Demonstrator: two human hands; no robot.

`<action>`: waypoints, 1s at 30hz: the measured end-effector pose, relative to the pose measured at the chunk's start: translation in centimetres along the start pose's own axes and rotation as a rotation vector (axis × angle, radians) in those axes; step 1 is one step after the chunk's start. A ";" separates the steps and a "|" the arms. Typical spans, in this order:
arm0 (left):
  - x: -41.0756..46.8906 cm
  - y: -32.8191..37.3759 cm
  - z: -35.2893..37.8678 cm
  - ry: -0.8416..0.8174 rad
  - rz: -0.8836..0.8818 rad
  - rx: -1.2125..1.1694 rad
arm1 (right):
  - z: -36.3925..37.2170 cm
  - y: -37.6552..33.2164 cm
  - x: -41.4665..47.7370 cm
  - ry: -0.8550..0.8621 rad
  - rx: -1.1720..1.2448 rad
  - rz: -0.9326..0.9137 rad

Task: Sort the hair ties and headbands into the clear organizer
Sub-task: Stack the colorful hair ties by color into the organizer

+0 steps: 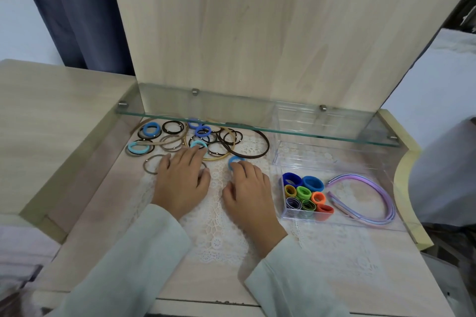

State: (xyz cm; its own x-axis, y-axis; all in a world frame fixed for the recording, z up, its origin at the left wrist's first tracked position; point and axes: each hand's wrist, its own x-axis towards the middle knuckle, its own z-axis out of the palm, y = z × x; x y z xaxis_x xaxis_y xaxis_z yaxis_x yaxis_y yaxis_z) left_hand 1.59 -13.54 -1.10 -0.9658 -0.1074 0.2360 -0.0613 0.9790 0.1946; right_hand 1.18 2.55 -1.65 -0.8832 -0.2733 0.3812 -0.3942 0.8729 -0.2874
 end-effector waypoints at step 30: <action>0.1 -0.6 0.5 -0.008 -0.004 -0.103 | -0.4 0.2 -0.4 -0.019 -0.032 0.093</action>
State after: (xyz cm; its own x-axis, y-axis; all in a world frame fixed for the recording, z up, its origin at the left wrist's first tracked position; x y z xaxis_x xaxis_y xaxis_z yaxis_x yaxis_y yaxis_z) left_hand 1.41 -14.03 -1.69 -0.9676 -0.1097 0.2273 -0.0396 0.9555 0.2923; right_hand 1.54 2.97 -1.46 -0.9203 -0.1979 0.3374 -0.3022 0.9074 -0.2920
